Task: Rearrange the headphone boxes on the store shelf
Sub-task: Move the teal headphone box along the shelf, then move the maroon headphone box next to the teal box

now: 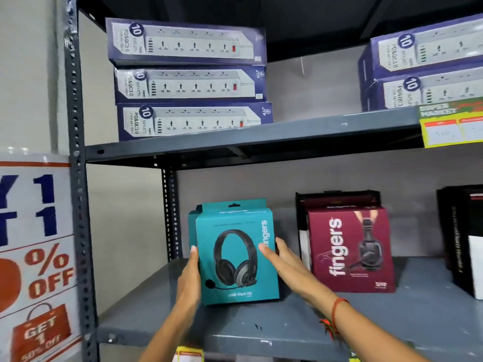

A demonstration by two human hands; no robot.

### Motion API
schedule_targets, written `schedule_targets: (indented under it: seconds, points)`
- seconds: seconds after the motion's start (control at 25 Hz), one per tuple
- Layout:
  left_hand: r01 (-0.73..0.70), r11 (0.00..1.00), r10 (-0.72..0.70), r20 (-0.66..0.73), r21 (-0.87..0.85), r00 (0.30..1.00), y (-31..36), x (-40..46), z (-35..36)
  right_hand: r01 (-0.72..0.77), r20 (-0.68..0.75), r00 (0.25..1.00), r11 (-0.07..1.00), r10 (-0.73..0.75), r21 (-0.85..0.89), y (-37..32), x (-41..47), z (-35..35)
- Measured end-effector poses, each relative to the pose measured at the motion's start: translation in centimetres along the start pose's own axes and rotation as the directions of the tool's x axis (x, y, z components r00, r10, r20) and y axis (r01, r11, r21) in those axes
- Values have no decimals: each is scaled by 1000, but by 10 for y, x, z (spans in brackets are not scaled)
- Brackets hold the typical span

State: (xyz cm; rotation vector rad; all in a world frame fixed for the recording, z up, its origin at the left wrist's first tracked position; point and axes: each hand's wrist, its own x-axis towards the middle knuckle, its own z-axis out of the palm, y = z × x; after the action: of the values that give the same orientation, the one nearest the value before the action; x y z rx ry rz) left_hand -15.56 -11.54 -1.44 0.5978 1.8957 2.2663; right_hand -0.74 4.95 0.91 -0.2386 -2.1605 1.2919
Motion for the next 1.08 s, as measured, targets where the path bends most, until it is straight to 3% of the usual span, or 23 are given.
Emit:
schedule_targets:
  seconds: [0.48,0.64,0.76,0.88,1.0,1.08]
  points:
    - [24,999,-22,79,-25,997,-24,74,-42,-1,23,1000,1000,2,-31,15,48,62]
    - [-62,997,64,-26,51,998,-17,69,-37,-25,28,999,996,28,-88,17,46,58]
    - [-365,894,415,-175,260,893,9,51,-14,-23,-89,996,990,11,-142,13,41,35]
    - [-622,742,665,-156,249,731,36,29,31,95,-315,938,980,-148,-176,-1,27,-8]
    - [-700,692,716,-42,176,697,48,9,87,189,-548,789,958,-278,-214,-13,7,-62]
    - [-676,724,672,80,137,736,46,-4,126,167,-648,693,945,-314,-280,-9,-8,-100]
